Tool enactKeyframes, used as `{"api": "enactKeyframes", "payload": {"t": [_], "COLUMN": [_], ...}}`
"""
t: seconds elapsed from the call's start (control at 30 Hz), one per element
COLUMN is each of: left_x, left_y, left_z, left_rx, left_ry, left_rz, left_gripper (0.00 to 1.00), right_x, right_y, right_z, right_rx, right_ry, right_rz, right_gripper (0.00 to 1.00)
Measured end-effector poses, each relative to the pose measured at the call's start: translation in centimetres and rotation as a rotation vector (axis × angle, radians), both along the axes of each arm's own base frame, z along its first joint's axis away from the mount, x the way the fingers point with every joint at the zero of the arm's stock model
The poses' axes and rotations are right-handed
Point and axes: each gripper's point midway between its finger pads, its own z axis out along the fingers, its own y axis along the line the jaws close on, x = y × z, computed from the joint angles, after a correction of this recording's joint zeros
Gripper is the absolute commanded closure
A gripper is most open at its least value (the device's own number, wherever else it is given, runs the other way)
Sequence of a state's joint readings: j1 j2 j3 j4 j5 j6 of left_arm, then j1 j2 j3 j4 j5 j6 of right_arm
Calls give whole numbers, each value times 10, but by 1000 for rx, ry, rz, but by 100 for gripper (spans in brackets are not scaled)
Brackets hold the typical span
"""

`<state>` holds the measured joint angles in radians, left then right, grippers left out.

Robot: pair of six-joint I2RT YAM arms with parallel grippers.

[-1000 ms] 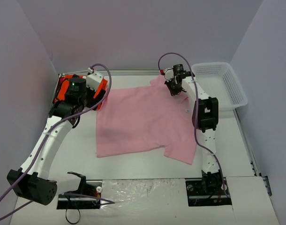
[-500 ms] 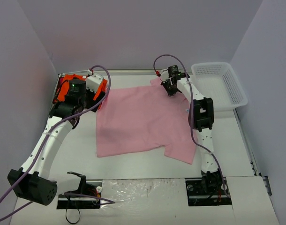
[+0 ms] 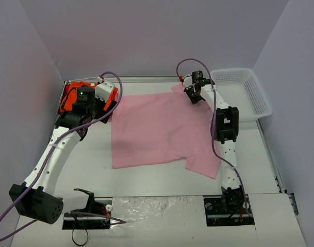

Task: Fold and stack the t-shirts
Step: Flatten out the tshirt

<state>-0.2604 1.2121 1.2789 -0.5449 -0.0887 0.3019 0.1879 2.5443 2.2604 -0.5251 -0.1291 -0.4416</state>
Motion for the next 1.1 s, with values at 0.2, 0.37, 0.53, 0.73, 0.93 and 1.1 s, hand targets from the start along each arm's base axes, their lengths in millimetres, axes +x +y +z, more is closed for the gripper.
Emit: {"api": "enactKeyframes", "payload": {"t": [0.2,0.37,0.53,0.73,0.93,1.1], "left_x": [3,6,7,7,6,-11], "left_y": [-3,-4,-5,-7,-11,-26], "left_z": [-8,-13,-18,-17,-13,-13], "left_rx": [0,2,5,7,13,58], "left_ry": [24,39,51,50,42,41], "left_rz": [-10,-12,-12,-22,-45,-167], "left_gripper": [6,6,6,6,6,5], "right_x": [7,7,1,-23,-49,-112], "right_y": [-30,-38,-39,-27,-10,-14], "right_z": [-2,-1,1,31,145,206], "right_rx": [-3,-6,-7,39,106,129], "right_ry": [-14,-20,-10,16,-152,-239], "right_rz": [-53,-63,-63,-34,19,52], "right_gripper": [100,100,92,55,36,34]}}
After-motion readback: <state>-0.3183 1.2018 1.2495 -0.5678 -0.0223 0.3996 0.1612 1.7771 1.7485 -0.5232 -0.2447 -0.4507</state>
